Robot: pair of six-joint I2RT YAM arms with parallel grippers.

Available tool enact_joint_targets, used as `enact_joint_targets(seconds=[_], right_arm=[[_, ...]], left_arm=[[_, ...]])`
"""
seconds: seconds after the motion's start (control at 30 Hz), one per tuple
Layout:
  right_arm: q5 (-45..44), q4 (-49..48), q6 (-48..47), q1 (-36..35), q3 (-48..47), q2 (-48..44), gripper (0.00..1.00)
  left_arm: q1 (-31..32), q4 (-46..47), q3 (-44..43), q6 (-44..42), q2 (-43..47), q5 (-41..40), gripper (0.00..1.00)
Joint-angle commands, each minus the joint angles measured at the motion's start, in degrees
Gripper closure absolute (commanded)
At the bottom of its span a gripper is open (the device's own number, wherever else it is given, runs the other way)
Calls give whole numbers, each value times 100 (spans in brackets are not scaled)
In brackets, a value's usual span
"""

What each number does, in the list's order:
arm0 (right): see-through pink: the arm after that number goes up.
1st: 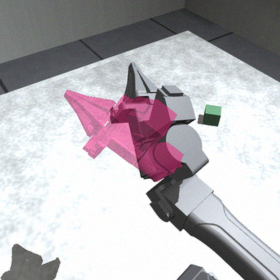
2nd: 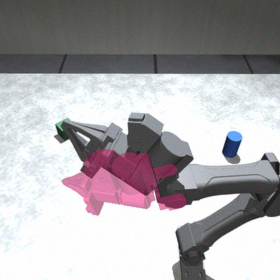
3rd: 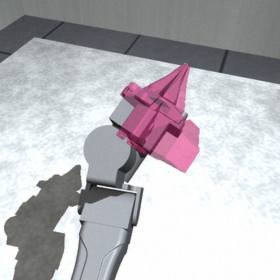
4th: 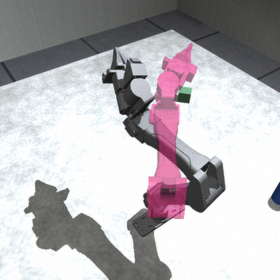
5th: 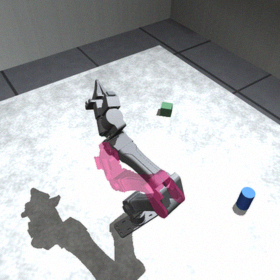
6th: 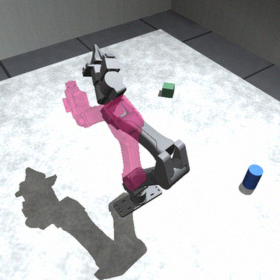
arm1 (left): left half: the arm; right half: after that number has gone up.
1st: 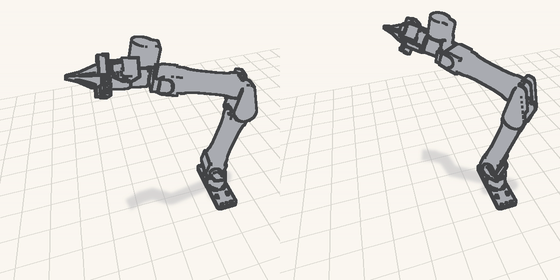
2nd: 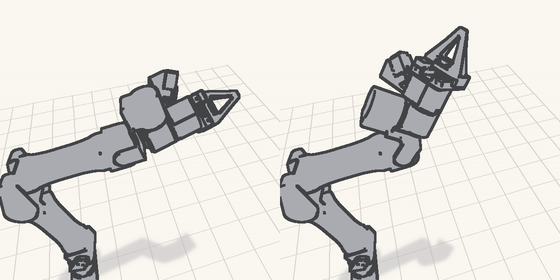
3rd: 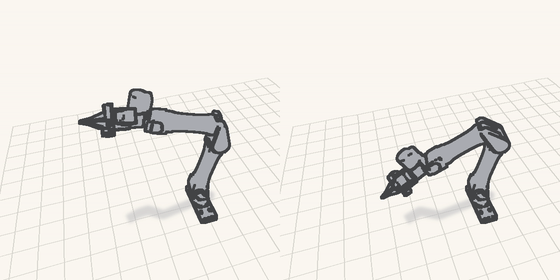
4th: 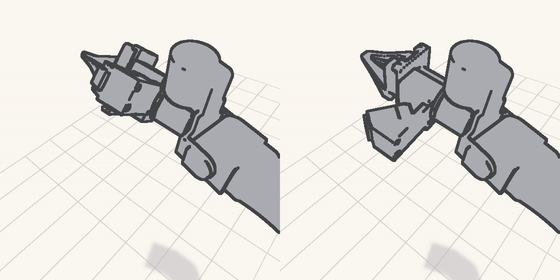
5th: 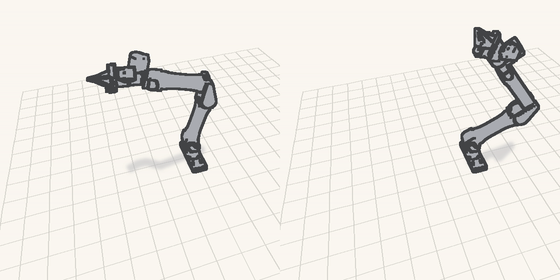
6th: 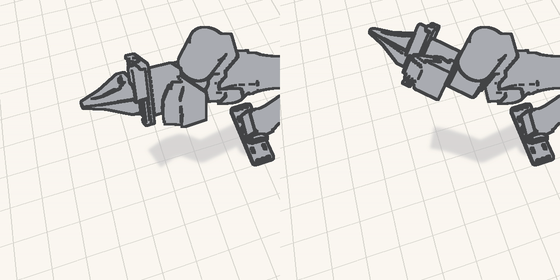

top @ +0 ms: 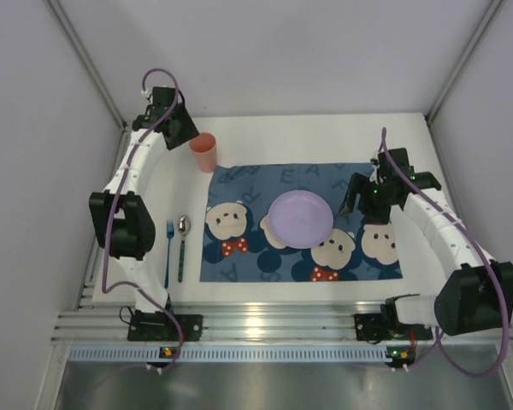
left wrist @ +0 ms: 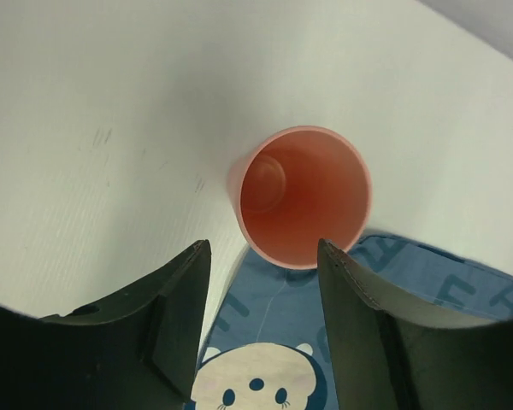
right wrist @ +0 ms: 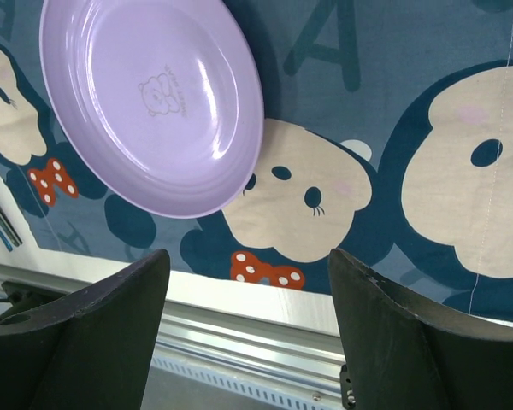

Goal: Set the dinner table for one person

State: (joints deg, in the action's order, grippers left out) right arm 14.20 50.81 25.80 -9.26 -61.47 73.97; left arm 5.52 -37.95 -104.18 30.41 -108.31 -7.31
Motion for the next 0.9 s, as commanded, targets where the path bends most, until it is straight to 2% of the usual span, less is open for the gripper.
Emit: enact_joint_targets(seconds=[0.0, 0.27, 0.33, 0.47, 0.5, 0.63, 0.73, 0.87], right_arm=[[-110, -1, 74, -59, -365, 73, 25], [-154, -36, 100, -59, -348, 240, 25], [-163, -36, 100, -67, -357, 266, 25], [-154, -71, 109, -59, -435, 380, 25], [-145, -71, 109, -59, -453, 407, 25], [-145, -97, 118, -111, -699, 539, 25], [-102, -80, 65, -296, -1260, 749, 25], [276, -97, 39, -786, -2602, 1380, 24]], left_arm=[[-50, -362, -217, -132, -313, 46, 42], [-174, -186, -251, -158, -735, 168, 45], [-183, -238, -514, -220, -963, 151, 52], [-192, -423, -1007, -352, -1332, 160, 81], [-192, -449, -1077, -395, -1411, 177, 100], [-174, -197, -1140, -519, -1105, 414, 100], [-95, -54, -1157, -685, -736, 459, 100], [299, -37, -1219, -1063, -323, 441, 100]])
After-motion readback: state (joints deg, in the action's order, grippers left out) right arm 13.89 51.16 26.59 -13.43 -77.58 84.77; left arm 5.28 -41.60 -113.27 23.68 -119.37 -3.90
